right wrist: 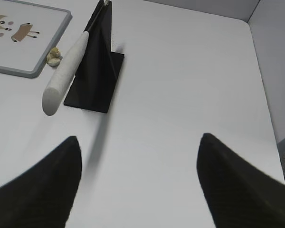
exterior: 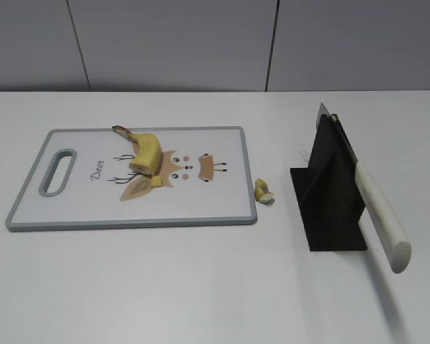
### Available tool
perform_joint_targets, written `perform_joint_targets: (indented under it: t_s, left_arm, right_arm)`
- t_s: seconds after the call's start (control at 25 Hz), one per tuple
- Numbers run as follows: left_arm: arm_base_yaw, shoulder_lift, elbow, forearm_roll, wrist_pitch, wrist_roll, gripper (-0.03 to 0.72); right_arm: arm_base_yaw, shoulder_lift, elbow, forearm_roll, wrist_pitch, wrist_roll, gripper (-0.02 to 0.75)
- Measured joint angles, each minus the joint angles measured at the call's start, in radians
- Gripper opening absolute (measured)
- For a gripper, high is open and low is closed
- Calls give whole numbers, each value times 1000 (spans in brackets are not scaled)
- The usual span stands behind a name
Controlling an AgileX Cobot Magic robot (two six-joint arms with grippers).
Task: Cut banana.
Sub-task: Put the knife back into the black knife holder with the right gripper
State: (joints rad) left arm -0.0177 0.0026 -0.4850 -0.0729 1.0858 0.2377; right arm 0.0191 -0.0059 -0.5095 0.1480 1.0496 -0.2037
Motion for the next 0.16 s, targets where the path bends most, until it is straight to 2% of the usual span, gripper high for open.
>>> perform_joint_targets:
  t_s: [0.16]
  left_arm:
    - [0,0,0,0,0,0,591]
  right_arm:
    - [0,0,0,0,0,0,585]
